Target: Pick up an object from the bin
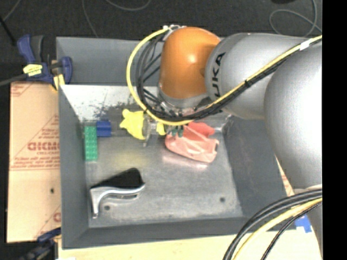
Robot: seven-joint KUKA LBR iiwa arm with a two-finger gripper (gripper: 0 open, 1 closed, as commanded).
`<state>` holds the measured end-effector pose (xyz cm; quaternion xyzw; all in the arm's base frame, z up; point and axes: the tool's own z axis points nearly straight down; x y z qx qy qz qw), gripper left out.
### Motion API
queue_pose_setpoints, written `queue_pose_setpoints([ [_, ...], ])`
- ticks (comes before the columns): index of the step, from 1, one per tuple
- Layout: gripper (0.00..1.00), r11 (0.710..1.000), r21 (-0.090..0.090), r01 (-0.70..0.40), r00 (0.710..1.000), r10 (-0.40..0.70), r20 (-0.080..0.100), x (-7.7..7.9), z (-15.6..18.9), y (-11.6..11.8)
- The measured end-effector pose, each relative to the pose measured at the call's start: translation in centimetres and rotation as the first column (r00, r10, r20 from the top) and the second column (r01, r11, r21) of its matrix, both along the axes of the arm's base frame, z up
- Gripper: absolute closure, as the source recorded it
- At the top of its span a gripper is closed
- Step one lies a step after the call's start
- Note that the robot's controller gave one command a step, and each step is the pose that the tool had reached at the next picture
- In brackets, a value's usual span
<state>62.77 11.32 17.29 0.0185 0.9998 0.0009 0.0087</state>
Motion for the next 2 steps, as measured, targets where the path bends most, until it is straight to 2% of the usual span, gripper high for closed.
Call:
queue_pose_setpoints([
  [1, 1.0, 1.0, 0.0, 0.0, 1.0, 0.0, 0.0, 0.0, 0.0, 0.0],
  [2, 1.0, 1.0, -0.001, -0.009, 1.0, 0.009, 0.0, 0.0, 2.5, -0.5],
])
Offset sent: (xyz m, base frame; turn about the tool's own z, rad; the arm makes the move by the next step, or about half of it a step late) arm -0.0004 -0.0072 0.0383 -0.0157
